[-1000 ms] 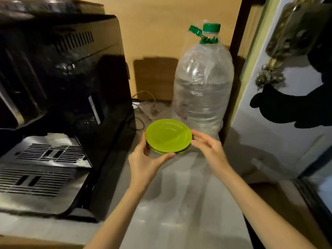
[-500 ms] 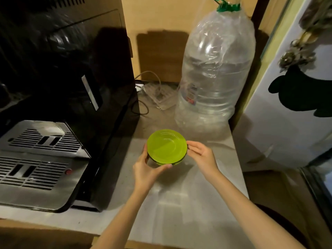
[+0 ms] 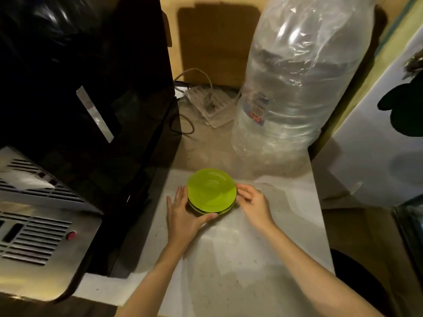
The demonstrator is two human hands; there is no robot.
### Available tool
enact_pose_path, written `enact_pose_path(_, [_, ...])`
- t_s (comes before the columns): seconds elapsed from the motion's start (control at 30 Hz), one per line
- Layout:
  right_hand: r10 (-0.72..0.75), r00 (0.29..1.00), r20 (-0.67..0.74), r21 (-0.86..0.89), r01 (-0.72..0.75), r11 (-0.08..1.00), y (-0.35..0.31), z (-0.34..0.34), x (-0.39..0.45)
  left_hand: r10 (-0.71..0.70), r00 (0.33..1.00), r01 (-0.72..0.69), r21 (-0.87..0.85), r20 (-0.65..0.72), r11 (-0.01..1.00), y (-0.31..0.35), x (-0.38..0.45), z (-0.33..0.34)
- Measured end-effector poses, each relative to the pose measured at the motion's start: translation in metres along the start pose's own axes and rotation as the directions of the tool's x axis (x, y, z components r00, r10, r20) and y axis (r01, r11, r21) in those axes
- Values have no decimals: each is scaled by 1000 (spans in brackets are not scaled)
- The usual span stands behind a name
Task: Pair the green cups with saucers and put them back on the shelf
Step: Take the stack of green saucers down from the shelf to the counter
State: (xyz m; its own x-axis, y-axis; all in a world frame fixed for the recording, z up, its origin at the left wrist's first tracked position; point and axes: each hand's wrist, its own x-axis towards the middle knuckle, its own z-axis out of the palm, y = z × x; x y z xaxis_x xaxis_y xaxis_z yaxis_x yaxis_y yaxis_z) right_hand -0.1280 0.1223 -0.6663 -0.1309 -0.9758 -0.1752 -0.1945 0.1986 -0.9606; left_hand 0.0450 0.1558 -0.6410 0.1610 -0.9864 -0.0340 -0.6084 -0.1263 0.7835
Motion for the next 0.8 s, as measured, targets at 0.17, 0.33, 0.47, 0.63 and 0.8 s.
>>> enact_pose_path(0.17, [-21, 1000, -1, -86, 21, 996, 5, 0, -1, 2, 1000, -3, 8, 16, 1000, -3, 1, 2])
enact_pose_path(0.33, [-31, 999, 13, -156, 32, 987, 3, -3, -4, 9, 1000, -10, 35, 18, 999, -6, 0, 5])
enact_pose_path(0.47, [-53, 998, 37, -265, 61, 962, 6, -5, -6, -9, 999, 7, 54, 40, 999, -12, 0, 7])
enact_pose_path(0.63, [-38, 996, 85, -347, 65, 936, 2, -10, -1, 0, 997, -6, 80, 78, 997, -17, 1, 8])
enact_pose_path(0.8, [-32, 995, 96, -393, 68, 917, -20, -22, 4, 43, 995, -44, 4, 95, 999, -3, 7, -6])
